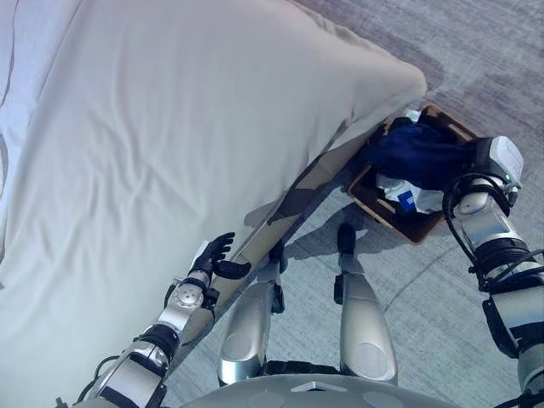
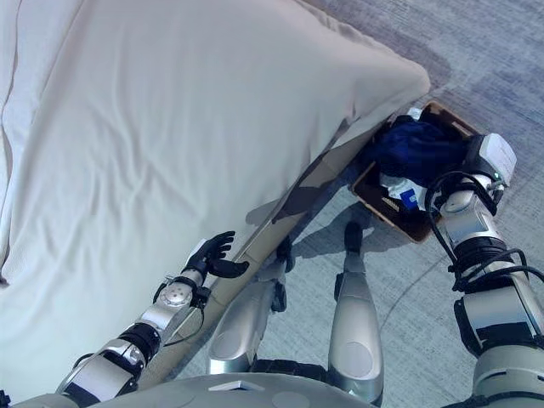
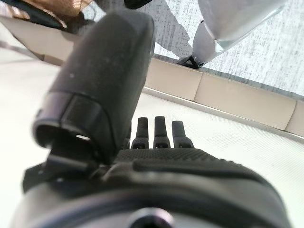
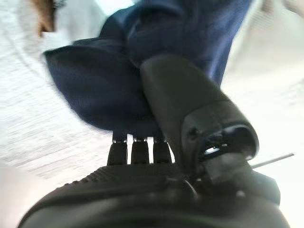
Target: Pick up the clothes from the bed and place them into the basket
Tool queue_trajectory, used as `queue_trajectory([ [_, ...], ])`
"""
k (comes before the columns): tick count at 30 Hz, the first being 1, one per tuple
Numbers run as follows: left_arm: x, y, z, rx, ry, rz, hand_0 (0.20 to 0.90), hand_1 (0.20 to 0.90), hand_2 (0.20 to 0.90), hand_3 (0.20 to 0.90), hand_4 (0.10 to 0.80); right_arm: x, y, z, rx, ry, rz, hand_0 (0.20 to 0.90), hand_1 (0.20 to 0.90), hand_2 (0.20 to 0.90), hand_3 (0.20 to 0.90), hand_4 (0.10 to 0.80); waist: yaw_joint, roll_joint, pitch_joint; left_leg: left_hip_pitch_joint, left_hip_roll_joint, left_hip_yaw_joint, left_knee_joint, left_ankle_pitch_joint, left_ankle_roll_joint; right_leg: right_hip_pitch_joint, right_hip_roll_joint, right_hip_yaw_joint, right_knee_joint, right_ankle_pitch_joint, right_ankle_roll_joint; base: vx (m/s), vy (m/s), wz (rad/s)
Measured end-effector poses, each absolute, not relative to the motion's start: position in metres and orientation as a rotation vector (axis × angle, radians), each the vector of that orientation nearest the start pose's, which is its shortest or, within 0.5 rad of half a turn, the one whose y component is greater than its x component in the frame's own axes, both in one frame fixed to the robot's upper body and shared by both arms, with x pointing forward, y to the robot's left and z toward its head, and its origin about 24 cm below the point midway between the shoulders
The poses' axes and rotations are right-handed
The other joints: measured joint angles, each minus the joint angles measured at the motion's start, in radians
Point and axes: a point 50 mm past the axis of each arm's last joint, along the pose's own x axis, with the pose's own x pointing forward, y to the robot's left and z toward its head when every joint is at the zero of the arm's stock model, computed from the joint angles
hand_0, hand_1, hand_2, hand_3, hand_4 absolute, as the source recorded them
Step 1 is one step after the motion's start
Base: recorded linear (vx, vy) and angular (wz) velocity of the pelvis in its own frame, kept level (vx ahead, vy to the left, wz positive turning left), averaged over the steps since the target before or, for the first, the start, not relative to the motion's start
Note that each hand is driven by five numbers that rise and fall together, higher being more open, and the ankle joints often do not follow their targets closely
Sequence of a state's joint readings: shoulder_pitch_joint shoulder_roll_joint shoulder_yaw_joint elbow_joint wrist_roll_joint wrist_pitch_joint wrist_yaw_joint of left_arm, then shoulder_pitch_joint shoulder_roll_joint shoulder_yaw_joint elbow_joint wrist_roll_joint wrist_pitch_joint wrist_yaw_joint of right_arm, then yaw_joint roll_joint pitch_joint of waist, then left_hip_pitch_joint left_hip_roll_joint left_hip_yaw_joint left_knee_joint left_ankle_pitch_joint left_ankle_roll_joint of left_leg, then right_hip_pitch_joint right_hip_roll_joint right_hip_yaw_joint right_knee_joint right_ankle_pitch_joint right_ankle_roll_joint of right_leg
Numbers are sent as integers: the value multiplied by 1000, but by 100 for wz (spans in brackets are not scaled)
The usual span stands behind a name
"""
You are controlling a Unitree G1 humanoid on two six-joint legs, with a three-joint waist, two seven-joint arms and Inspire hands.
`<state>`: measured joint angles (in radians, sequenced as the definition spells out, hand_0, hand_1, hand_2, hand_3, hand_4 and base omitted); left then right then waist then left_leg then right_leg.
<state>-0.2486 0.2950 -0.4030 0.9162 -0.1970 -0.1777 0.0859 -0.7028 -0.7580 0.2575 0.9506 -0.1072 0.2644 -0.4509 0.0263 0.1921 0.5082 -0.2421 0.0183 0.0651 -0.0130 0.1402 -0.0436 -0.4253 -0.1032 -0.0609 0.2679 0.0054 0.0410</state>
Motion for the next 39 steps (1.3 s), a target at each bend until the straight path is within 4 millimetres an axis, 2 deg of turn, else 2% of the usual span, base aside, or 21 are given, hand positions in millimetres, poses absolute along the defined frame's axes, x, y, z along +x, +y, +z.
queue_trajectory([
  [2,244,189,-81,333,535,-115,900,900,900,900,800,332,-363,121,-976,331,-774,900,900,900,900,800,1,0,0,-15,-10,-5,10,0,0,-32,-17,1,45,-26,0,2,-2,15],
  [5,242,196,-81,359,544,-120,900,900,900,900,800,344,-358,146,-952,258,-812,900,900,900,900,800,10,0,0,-60,-22,1,19,2,3,-99,-23,19,88,-41,1,13,6,-2],
  [11,238,191,-83,330,547,-137,900,900,900,900,800,344,-354,145,-916,226,-817,900,900,900,900,800,15,0,0,-72,-17,1,28,2,5,-107,-15,23,88,-38,-2,44,31,-2],
  [15,239,189,-81,321,538,-146,900,900,900,900,800,333,-348,133,-847,143,-790,900,900,900,900,800,6,-8,5,-44,-1,4,25,1,6,-53,6,24,35,-8,-10,55,29,-7],
  [20,239,191,-82,309,546,-127,900,900,900,900,800,312,-344,113,-787,116,-753,900,900,900,900,800,-32,-37,24,49,14,10,10,-17,18,71,23,22,-47,11,-3,103,43,-7],
  [23,236,200,-85,283,587,-67,900,900,900,900,800,293,-344,102,-752,98,-724,900,900,900,900,800,-62,-68,23,122,22,21,-19,-30,17,161,35,25,-119,26,11,173,109,-12],
  [25,232,204,-88,280,612,-45,900,900,900,900,800,285,-344,92,-740,122,-698,900,900,900,900,800,-70,-90,19,167,25,29,-34,-35,15,210,39,31,-152,31,11,165,112,-15],
  [28,211,220,-101,300,700,1,900,900,900,900,800,267,-335,51,-682,250,-606,900,900,900,900,800,-89,-167,-52,232,35,46,-61,-48,6,284,48,36,-217,46,9,191,154,-17],
  [30,198,225,-111,322,763,3,900,900,900,900,800,257,-328,27,-624,327,-566,900,900,900,900,800,-90,-202,-97,269,37,58,-76,-51,5,322,52,42,-246,53,12,180,147,-17],
  [31,184,227,-119,329,817,3,900,900,900,900,800,247,-322,4,-570,403,-528,900,900,900,900,800,-92,-227,-146,295,38,65,-76,-63,5,356,57,45,-269,55,12,155,130,-11],
  [32,180,227,-121,332,832,2,900,900,900,900,800,244,-319,-4,-553,430,-516,900,900,900,900,800,-92,-234,-159,306,38,67,-76,-67,7,370,57,46,-275,56,12,152,142,-8],
  [33,166,229,-129,334,882,0,900,900,900,900,800,228,-309,-31,-513,517,-466,900,900,900,900,800,-91,-250,-211,336,38,69,-76,-82,2,408,57,46,-299,56,12,114,103,-2],
  [34,157,229,-133,331,912,-3,900,900,900,900,800,218,-300,-48,-494,575,-423,900,900,900,900,800,-89,-258,-247,347,36,69,-76,-87,2,427,55,45,-313,56,12,106,88,0],
  [35,153,230,-135,331,924,-3,900,900,900,900,800,213,-296,-56,-482,602,-405,900,900,900,900,800,-88,-261,-262,354,35,69,-76,-89,3,437,54,45,-319,56,12,75,61,4],
  [36,145,231,-139,335,955,-7,900,900,900,900,800,201,-284,-76,-437,680,-362,900,900,900,900,800,-85,-264,-298,365,33,68,-76,-91,6,453,50,43,-326,56,12,65,59,4],
  [37,143,231,-140,336,964,-8,900,900,900,900,800,195,-280,-84,-424,708,-347,900,900,900,900,800,-83,-263,-306,371,32,67,-76,-92,8,461,48,42,-328,56,12,61,65,7],
  [39,133,233,-145,333,1009,-6,900,900,900,900,800,172,-257,-112,-364,809,-295,900,900,900,900,800,-76,-251,-344,389,30,62,-76,-107,7,491,45,35,-347,56,12,52,69,9],
])
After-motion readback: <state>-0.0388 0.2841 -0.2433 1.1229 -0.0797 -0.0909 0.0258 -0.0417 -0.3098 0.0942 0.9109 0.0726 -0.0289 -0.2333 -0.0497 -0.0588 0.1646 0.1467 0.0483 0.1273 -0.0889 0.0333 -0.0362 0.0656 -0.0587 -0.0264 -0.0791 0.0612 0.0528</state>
